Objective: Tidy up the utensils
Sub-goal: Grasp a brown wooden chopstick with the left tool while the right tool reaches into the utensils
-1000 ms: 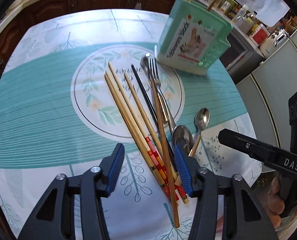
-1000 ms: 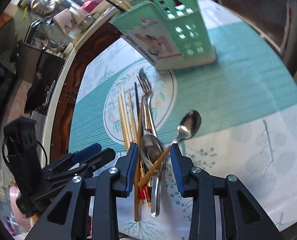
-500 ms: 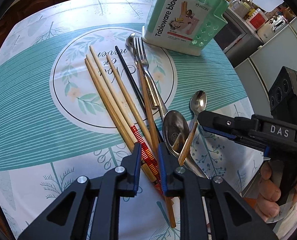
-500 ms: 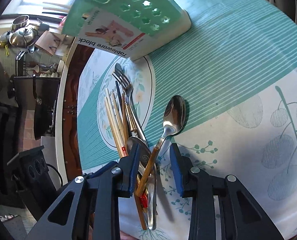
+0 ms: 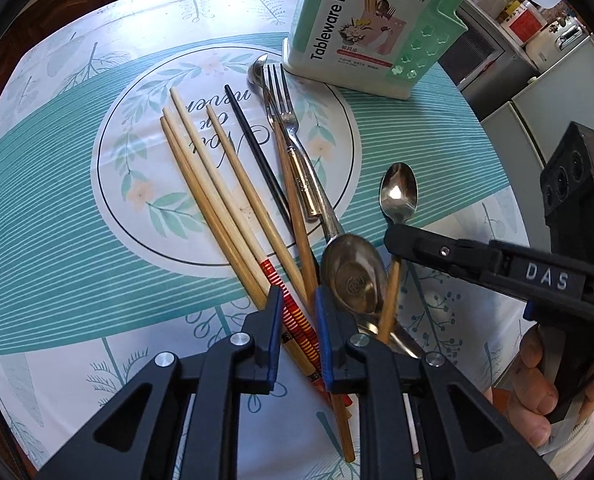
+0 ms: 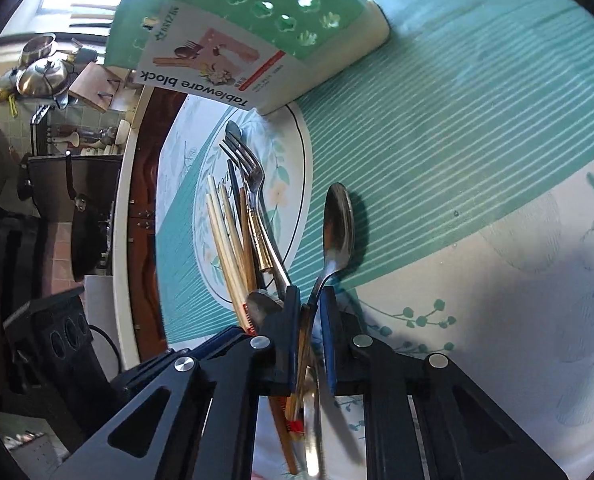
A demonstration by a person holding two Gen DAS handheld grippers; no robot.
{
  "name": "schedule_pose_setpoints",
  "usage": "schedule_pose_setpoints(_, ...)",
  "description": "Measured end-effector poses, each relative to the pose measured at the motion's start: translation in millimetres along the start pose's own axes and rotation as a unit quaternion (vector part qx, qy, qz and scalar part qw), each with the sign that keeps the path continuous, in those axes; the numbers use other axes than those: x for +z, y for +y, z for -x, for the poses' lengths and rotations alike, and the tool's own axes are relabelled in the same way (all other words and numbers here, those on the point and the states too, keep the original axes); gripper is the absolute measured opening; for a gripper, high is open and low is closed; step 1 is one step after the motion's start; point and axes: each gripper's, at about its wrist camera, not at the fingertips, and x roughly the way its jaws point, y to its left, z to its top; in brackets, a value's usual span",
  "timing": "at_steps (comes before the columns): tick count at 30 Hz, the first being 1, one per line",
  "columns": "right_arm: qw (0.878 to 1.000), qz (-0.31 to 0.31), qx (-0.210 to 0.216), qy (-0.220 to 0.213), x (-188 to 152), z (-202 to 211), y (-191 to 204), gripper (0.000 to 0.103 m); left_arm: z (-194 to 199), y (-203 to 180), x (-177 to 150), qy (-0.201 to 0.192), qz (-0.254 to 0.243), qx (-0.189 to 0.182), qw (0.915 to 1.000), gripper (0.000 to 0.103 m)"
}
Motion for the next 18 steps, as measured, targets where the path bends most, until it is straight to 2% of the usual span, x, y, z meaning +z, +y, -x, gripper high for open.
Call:
schedule_pose_setpoints(3,1.000,0.008,-0.003,-0.002,-0.6,3.3,10.7,0.009,-4.0,-4.2,7.0,0.003,-0.004,0.010,0.9999,0.014)
schedule_pose_setpoints(11,1.000,0.012,0.009,-0.009,-3.5,26.5,1.8,0.009,-14.0,-19.0,24.2,0.022,-0.023,0.048,0.9983,0.014)
schedule_pose_setpoints(18,1.000,0.008,0.013,-0.010,-4.3,33.5,-8.4,0.009,-27.1,-26.0,39.3,0.047,-0.020,0.047,0.9976,0.016)
